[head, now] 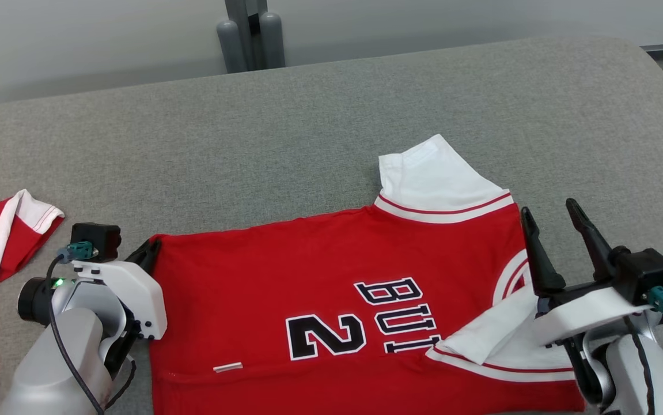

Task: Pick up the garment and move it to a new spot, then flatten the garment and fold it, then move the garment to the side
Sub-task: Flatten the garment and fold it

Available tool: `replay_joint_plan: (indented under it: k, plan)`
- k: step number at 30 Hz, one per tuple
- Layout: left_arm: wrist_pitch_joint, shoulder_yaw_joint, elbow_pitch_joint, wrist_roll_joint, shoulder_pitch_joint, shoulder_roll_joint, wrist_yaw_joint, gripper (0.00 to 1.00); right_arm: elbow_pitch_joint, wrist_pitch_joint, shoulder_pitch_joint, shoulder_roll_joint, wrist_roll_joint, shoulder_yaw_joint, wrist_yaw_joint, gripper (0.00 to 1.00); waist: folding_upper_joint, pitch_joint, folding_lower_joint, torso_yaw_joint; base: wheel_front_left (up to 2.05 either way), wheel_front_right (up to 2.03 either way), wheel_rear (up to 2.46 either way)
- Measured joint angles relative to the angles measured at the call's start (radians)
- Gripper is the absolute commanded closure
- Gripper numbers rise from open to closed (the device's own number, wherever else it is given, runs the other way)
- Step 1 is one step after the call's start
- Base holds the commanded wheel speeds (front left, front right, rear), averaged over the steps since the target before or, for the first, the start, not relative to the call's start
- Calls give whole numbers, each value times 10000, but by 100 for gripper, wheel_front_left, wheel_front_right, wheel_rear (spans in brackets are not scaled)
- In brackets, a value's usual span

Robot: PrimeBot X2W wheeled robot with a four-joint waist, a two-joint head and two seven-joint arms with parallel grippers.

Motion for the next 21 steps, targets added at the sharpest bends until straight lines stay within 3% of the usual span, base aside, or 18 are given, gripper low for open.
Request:
replay_joint_plan:
  k: [8, 13, 21]
  plan:
    - [-318, -562, -25, -23, -376, -322, 0, 100, 1981, 0, -2162, -1172, 1055, 748, 0, 0, 0, 240, 0, 526, 0, 0, 0]
    - [-445, -993, -50, -115, -697, -600, 0, 100, 4489, 769, -4225, -2023, 1730, 1891, 0, 0, 0, 626, 0, 1008, 0, 0, 0]
    - [-660, -1465, -46, -272, -1252, -757, -12, 100, 6218, 1287, -6032, -2184, 3488, 3402, 0, 0, 0, 1320, 0, 1583, 0, 0, 0]
